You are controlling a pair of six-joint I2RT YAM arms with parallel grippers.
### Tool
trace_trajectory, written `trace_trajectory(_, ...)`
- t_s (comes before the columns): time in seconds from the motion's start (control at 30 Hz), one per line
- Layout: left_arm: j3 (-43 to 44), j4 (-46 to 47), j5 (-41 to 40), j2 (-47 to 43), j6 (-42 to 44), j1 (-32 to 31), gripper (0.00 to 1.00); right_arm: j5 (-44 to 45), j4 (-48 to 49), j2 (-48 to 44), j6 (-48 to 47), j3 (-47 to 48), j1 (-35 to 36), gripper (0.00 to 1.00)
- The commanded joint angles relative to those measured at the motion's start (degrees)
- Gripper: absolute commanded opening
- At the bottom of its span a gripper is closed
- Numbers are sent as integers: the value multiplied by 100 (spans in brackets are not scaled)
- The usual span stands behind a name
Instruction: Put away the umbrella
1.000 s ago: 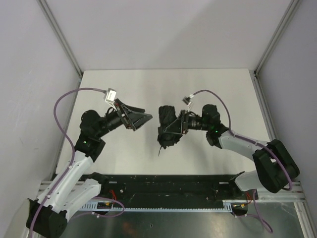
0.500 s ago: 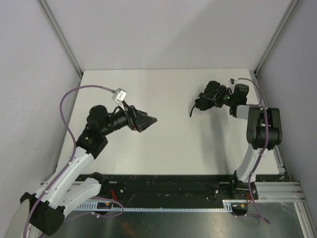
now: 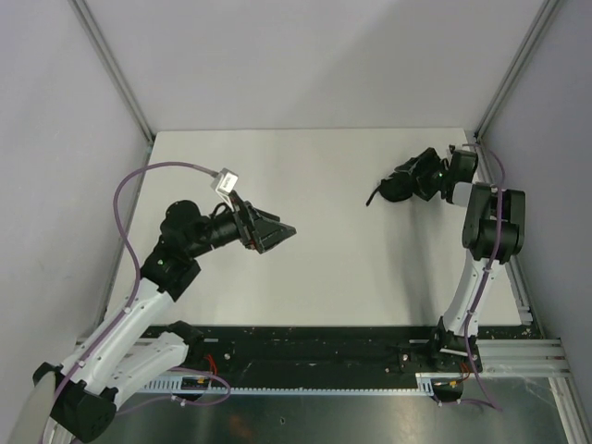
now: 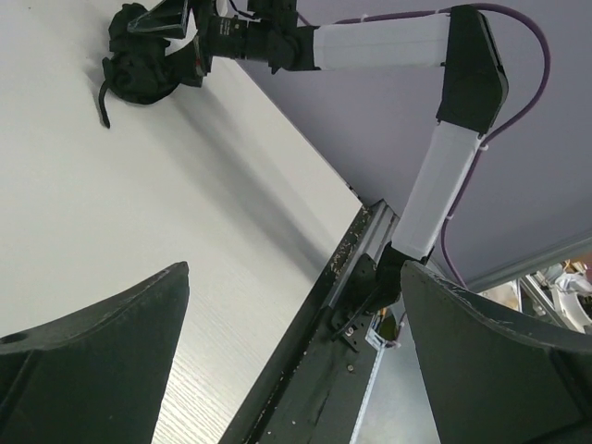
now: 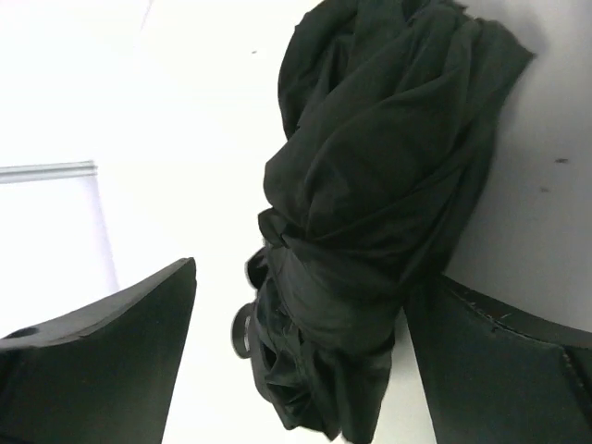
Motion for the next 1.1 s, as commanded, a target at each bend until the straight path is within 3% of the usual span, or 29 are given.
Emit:
trace_trajectory(0.0,94,78,81,-142,-81,-47,99,1278,-1856,-658,-1226,225,-116,97)
trace_trajectory(0.13,177,78,32,-176,-49,-43,100,2732,-3253,-1394,-1901,146,-196,99)
trace_trajectory(0.3,268,71,-122,-280,61,-45,99,4020,-3895,-2722,-2195,-513,145,99)
trace_trajectory(0.43,226,70,-345,-397,86,-47,99,4619,-4032,-4061,-2317,-1195,1272,99)
trace_trajectory(0.63,-68,84,-809,-874,55,-44,100,5300,-4063,-5935,-2526,-2032,3766,99)
trace_trajectory(0.73,-168,163,-1196,-1314,193,-43,100,5599,-4220,-6770,-2531,-2162,4526,99)
trace_trajectory(1.07,-274,560,-2694,-2711,896,-45,99,5835,-3805,-9283,-3340,-2192,4855,99)
